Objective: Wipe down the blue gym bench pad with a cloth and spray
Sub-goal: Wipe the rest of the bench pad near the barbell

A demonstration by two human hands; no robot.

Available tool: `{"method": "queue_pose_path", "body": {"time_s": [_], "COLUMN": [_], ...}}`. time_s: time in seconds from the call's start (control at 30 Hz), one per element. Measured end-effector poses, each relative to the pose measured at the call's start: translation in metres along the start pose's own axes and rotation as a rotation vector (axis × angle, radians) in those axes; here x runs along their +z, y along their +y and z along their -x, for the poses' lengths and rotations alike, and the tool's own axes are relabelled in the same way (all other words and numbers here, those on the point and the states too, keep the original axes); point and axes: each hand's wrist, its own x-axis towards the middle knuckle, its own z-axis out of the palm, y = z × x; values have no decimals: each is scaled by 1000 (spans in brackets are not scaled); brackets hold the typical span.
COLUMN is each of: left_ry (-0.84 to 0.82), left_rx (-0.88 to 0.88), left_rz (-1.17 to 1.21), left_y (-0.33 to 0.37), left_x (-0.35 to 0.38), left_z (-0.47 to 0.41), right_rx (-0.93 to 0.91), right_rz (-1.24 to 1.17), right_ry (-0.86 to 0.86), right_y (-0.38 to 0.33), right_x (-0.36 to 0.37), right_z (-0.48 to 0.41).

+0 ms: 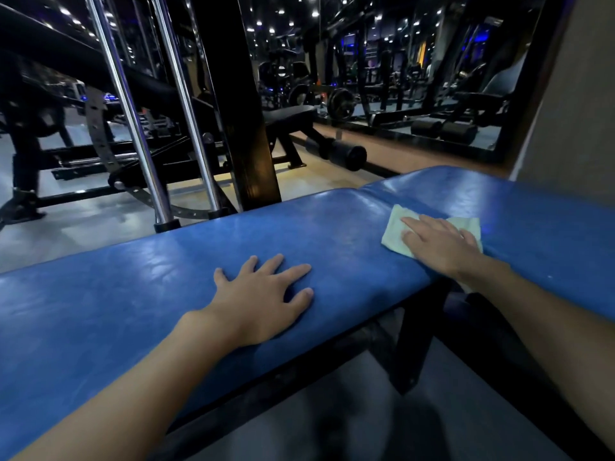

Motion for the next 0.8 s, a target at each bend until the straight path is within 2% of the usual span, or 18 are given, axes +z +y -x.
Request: {"method": "queue_pose_path", "body": {"time_s": [0.13,0.23,0.5,0.8], "left_ry": [-11,3,50,111], "left_rx": [-8,1,20,-80], "left_rz": [19,39,166,148], "left_y": [3,5,-13,-59], "left_x": [-6,-6,-5,0], "left_z": [-2,0,19,71], "right_rx": [70,80,-94,-199], "right_rz": [-85,-138,-68,12], "right_ry": [88,72,39,5], "right_y": [7,-7,-60,-118], "right_x": [11,16,30,44], "right_z": [15,33,78,115]}}
